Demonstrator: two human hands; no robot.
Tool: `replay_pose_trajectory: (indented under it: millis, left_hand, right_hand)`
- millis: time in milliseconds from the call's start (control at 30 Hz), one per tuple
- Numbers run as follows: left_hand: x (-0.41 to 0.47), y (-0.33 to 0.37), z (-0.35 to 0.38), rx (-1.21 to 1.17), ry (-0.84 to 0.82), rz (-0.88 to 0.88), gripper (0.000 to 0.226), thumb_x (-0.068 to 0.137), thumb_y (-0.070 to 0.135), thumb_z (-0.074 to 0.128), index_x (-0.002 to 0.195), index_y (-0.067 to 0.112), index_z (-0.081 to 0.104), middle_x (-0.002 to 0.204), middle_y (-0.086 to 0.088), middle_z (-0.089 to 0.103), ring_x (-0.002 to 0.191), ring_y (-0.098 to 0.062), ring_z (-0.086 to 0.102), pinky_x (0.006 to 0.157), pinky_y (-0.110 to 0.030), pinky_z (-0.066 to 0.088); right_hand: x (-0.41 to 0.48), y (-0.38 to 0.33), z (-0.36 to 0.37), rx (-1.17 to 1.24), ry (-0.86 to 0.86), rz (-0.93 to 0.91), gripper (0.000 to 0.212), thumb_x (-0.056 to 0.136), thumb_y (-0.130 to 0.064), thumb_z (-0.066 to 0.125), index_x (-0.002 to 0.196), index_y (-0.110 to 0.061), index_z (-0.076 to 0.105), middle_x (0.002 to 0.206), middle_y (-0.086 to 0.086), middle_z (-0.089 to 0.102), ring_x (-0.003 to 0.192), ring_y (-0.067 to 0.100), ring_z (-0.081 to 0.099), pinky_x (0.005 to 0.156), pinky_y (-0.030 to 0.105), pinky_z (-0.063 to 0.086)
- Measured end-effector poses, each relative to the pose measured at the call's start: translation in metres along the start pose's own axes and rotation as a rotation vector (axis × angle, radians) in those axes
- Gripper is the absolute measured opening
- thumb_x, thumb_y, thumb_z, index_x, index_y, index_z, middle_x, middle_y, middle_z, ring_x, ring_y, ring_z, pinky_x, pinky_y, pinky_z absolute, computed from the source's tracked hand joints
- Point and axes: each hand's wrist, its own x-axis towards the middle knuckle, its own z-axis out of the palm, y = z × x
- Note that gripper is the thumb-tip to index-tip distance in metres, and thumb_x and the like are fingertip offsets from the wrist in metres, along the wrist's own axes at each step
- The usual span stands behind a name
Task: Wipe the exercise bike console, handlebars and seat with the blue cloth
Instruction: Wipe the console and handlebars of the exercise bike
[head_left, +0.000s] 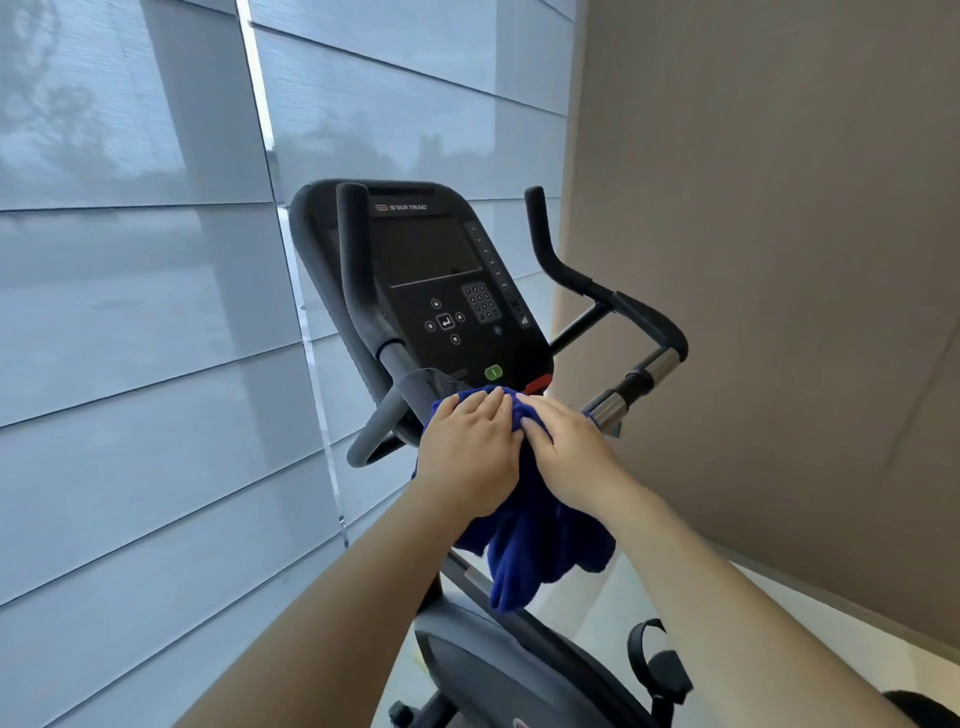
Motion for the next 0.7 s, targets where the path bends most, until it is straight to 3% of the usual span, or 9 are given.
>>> replay_pose_trajectory:
  millis: [67, 367, 533, 600, 700]
  left_hand:
    - [0.004, 0.0, 0.001, 0.016, -0.008, -0.019, 0.049, 0.099, 0.033, 0.019, 0.143, 0.014, 0.028, 0.151, 0.0, 0.031, 0.139, -0.015, 0.024, 0.109, -0.031, 0.014]
    - [-0.016, 0.001, -0.005, 0.026, -0.015, 0.018, 0.044, 0.097, 0.037, 0.031, 0.139, 0.025, 0.036, 0.144, 0.01, 0.041, 0.133, -0.011, 0.033, 0.105, -0.027, 0.018]
    - [0.001, 0.001, -0.005, 0.022, -0.092, -0.035, 0.046, 0.099, 0.037, 0.022, 0.143, 0.026, 0.029, 0.151, 0.011, 0.029, 0.138, -0.009, 0.024, 0.107, -0.028, 0.017]
    - [0.01, 0.005, -0.003, 0.071, -0.13, -0.076, 0.047, 0.099, 0.036, 0.018, 0.145, 0.026, 0.022, 0.154, 0.009, 0.02, 0.141, -0.009, 0.017, 0.108, -0.028, 0.017]
    - [0.006, 0.013, 0.002, 0.08, -0.088, -0.122, 0.046, 0.099, 0.035, 0.019, 0.144, 0.026, 0.025, 0.153, 0.009, 0.024, 0.14, -0.009, 0.019, 0.106, -0.028, 0.017]
  right_hand:
    - [0.003, 0.001, 0.0, 0.006, 0.009, -0.006, 0.035, 0.099, -0.026, 0.037, 0.132, -0.022, 0.05, 0.129, -0.003, 0.057, 0.118, 0.013, 0.05, 0.099, 0.021, 0.032]
    - [-0.024, 0.006, 0.005, 0.105, 0.178, -0.123, 0.019, 0.094, -0.021, 0.05, 0.11, -0.016, 0.059, 0.111, -0.002, 0.057, 0.101, 0.014, 0.051, 0.095, 0.031, 0.044]
    - [-0.013, 0.013, -0.004, 0.111, 0.051, -0.122, 0.033, 0.097, -0.025, 0.046, 0.128, -0.016, 0.053, 0.127, 0.0, 0.054, 0.115, 0.016, 0.05, 0.104, 0.033, 0.039]
    - [-0.005, 0.014, -0.011, 0.1, -0.001, -0.107, 0.033, 0.098, -0.027, 0.044, 0.128, -0.017, 0.052, 0.126, 0.0, 0.056, 0.113, 0.016, 0.052, 0.102, 0.034, 0.041]
    - [-0.006, 0.014, -0.012, 0.087, 0.01, -0.116, 0.029, 0.098, -0.028, 0.044, 0.123, -0.018, 0.054, 0.121, 0.0, 0.058, 0.108, 0.016, 0.054, 0.099, 0.033, 0.043]
